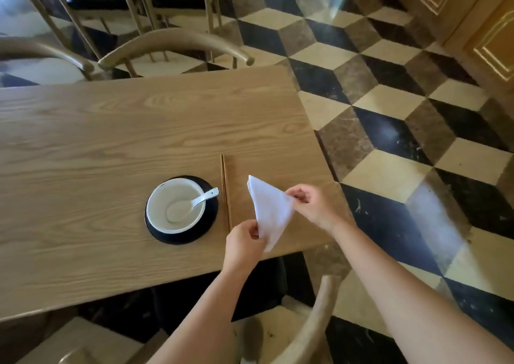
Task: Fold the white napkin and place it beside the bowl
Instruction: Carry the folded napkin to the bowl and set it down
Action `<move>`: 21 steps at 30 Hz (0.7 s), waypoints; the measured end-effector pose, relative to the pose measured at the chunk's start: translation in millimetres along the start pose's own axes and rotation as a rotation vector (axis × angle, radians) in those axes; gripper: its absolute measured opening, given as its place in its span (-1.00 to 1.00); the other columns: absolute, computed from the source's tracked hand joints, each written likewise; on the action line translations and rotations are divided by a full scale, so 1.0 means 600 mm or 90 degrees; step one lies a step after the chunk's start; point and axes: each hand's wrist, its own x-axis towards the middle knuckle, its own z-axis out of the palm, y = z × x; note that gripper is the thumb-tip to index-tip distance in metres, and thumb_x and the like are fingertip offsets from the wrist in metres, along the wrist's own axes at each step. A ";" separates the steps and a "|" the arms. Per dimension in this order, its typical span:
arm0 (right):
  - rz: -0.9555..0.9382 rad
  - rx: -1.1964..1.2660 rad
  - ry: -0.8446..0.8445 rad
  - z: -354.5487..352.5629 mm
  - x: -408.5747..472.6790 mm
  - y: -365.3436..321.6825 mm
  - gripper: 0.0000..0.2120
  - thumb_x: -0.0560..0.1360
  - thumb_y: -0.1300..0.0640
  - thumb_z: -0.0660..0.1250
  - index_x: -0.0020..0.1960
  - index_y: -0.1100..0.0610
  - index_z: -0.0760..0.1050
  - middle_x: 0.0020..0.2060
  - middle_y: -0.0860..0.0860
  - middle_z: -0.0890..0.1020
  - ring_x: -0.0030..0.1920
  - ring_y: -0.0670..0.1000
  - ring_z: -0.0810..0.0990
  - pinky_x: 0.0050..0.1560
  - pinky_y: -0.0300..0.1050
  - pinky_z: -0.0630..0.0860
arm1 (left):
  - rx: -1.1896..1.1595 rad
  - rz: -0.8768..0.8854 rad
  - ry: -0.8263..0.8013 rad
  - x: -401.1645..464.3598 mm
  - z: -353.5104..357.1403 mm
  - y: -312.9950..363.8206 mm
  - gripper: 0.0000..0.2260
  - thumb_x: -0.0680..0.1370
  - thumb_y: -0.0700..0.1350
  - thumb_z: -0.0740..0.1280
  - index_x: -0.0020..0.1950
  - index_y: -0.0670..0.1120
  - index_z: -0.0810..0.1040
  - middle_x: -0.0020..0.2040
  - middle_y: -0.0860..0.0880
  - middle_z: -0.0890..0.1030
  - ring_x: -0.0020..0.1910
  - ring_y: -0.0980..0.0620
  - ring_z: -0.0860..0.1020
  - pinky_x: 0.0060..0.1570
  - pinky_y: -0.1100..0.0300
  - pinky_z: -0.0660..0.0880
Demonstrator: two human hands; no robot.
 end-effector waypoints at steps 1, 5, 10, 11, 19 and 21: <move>-0.009 -0.015 -0.010 0.003 0.005 0.009 -0.84 0.43 0.30 0.34 -0.01 0.15 0.56 -0.06 0.05 0.64 -0.01 0.02 0.59 0.03 -0.14 0.53 | 0.025 -0.005 0.007 0.004 0.005 -0.004 -0.88 0.44 -0.25 0.30 -0.10 -0.13 0.61 -0.20 0.01 0.64 -0.18 0.06 0.57 -0.26 0.33 0.43; -0.032 -0.040 -0.007 0.015 0.011 0.039 -0.82 0.42 0.30 0.34 0.00 0.14 0.54 -0.12 -0.03 0.57 -0.09 -0.04 0.53 -0.12 -0.32 0.46 | 0.074 -0.016 0.008 0.015 0.025 -0.012 -0.79 0.41 -0.22 0.29 0.02 -0.07 0.55 -0.14 0.02 0.62 -0.13 0.03 0.57 -0.11 0.14 0.52; -0.174 -0.309 -0.008 0.014 0.006 0.077 -0.55 0.43 0.18 0.39 0.30 0.09 0.41 0.25 0.02 0.47 0.29 0.04 0.41 0.25 -0.06 0.41 | 0.396 0.146 -0.009 0.026 0.024 -0.026 -0.16 0.43 -0.08 0.39 0.54 0.05 -0.10 0.39 -0.04 0.22 0.38 -0.04 0.19 0.28 0.09 0.32; -0.226 -0.380 -0.006 0.015 0.002 0.082 -0.46 0.45 0.16 0.36 0.40 0.10 0.30 0.38 0.05 0.37 0.41 0.05 0.28 0.34 -0.02 0.31 | 0.482 0.182 -0.036 0.035 0.017 -0.024 -0.09 0.45 0.00 0.38 0.52 0.05 -0.26 0.51 -0.02 -0.01 0.49 -0.05 -0.03 0.37 0.03 0.21; -0.276 -0.629 -0.134 0.032 -0.007 0.107 -0.29 0.51 -0.32 -0.21 0.49 0.05 -0.30 0.50 -0.07 -0.23 0.45 -0.10 -0.36 0.44 0.07 -0.30 | 0.781 0.232 -0.237 0.116 -0.012 0.003 0.02 0.36 0.35 0.24 0.49 -0.03 -0.37 0.48 0.02 -0.43 0.44 0.09 -0.42 0.36 -0.17 -0.35; -0.253 -0.634 -0.141 0.034 -0.008 0.107 -0.26 0.47 -0.35 -0.28 0.48 0.05 -0.36 0.47 -0.09 -0.32 0.43 -0.12 -0.42 0.42 0.07 -0.36 | 0.797 0.227 -0.243 0.123 -0.011 0.001 0.04 0.34 0.38 0.23 0.49 -0.03 -0.38 0.48 0.02 -0.43 0.44 0.09 -0.42 0.36 -0.15 -0.37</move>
